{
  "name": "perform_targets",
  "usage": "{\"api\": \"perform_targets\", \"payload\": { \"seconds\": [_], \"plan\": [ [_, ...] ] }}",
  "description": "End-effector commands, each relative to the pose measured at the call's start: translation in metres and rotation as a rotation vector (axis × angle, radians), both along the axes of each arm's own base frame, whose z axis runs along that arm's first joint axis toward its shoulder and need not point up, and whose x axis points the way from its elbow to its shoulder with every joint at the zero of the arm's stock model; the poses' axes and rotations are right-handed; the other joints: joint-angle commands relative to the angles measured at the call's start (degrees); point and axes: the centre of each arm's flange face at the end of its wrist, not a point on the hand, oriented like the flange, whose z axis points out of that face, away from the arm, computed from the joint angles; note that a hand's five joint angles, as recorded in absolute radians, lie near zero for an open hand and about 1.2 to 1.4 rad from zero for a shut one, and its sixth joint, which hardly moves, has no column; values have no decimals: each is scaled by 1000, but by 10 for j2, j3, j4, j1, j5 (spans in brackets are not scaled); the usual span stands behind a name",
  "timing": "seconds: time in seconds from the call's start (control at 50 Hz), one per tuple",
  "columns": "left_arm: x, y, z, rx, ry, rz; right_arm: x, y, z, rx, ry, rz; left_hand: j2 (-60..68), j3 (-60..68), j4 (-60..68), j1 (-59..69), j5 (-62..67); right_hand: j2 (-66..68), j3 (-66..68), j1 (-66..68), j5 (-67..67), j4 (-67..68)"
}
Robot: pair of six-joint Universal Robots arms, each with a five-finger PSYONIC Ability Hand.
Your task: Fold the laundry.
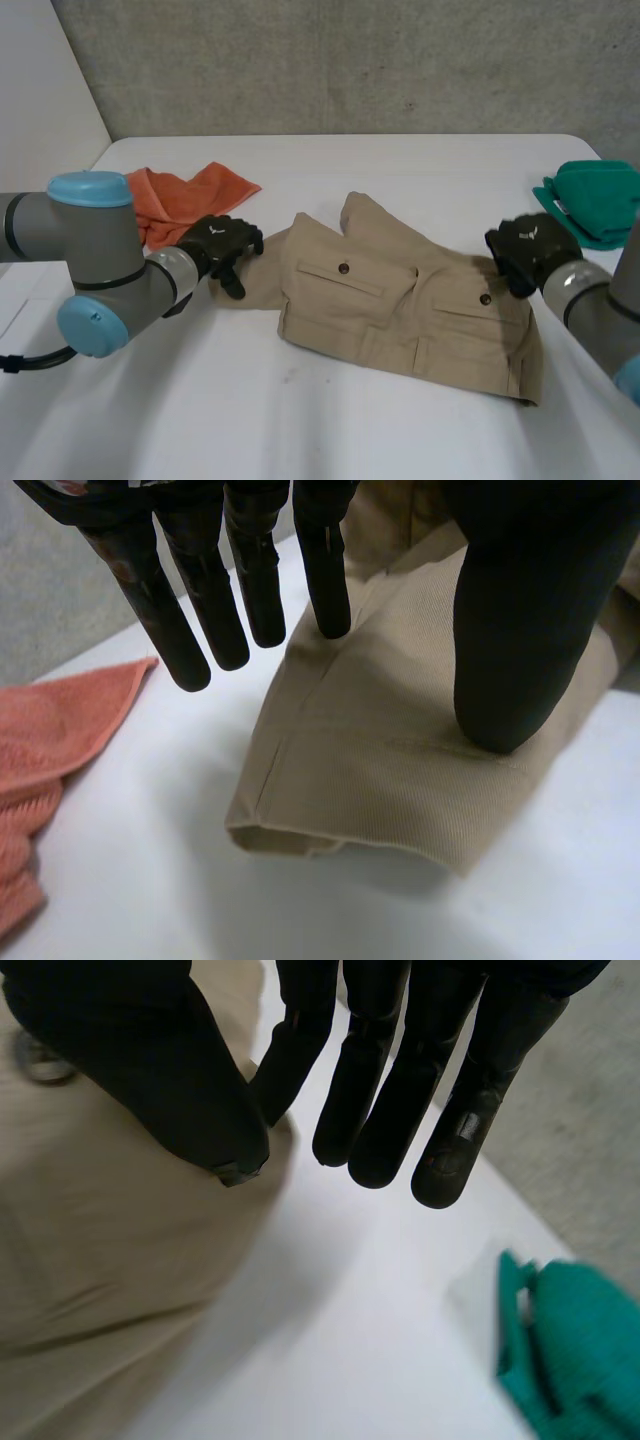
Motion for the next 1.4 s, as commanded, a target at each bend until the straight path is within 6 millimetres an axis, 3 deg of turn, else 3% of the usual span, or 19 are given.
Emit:
{"api": "perform_targets", "payload": {
  "seconds": [0.02,0.12,0.2,0.26,0.34,0.44,0.58,0.74,0.98,1.12,1.16,1.18,1.2,1.22,1.28,1.3,1.34,1.36,1.4],
  "plan": [
    [7,16,10,22,-21,33,10,-48,24,-200,159,53,24,23,21,24,21,128,124,239,132,120],
    [6,29,10,33,-29,21,26,-89,42,-341,172,75,17,17,14,17,14,128,124,239,132,120],
    [2,32,12,14,-37,30,35,-104,51,-364,104,67,2,2,-1,2,-1,128,124,239,132,120],
    [6,23,13,-15,-45,80,52,-92,53,-324,29,95,2,2,-1,2,-1,128,124,239,132,120],
    [10,14,14,-61,-43,127,75,-57,55,-183,-97,134,-5,-5,-8,-5,-7,-521,-526,-410,-518,-529],
    [11,4,18,-124,-16,145,96,8,43,89,-229,175,-10,-10,-13,-10,-12,-572,-576,-461,-568,-580],
    [11,-6,24,-175,6,154,146,74,25,220,-342,293,-84,-84,-87,-84,-86,-568,-572,-457,-564,-576],
    [6,-12,5,-143,-10,139,182,106,3,172,-286,425,-82,-83,-86,-82,-85,-543,-547,-432,-539,-550],
    [1,-21,-12,-128,-24,130,200,104,-28,55,-122,481,86,85,82,86,83,-491,-495,-380,-487,-498],
    [-2,-19,-13,-121,-26,122,204,101,-44,29,-68,502,382,381,378,382,379,-375,-379,-264,-371,-382],
    [-2,-19,-13,-122,-27,122,205,100,-47,14,-55,507,489,489,486,489,486,-264,-268,-153,-260,-272],
    [-2,-18,-13,-120,-27,122,205,99,-46,8,-54,508,511,511,508,511,509,-182,-186,-71,-178,-190],
    [-2,-18,-13,-122,-28,123,206,98,-44,-6,-53,509,512,511,508,511,509,42,38,153,46,34],
    [-2,-19,-11,-127,-27,124,206,98,-43,-13,-54,509,512,511,508,511,509,127,123,238,131,119],
    [-5,-17,-4,-143,-22,125,203,93,-28,-50,-66,471,512,511,508,511,509,128,124,239,132,120],
    [-6,-17,-1,-150,-17,124,199,90,-12,-79,-80,450,512,511,508,511,509,128,124,239,132,120],
    [-8,-15,17,-188,1,118,196,90,7,-109,-103,441,512,511,508,511,509,128,124,239,132,120],
    [-9,-14,27,-209,13,118,191,90,28,-138,-123,427,512,511,508,511,509,128,124,239,132,120],
    [-8,-12,61,-281,53,124,185,91,48,-170,-145,420,512,511,508,511,509,128,124,239,132,120]
  ]
}}
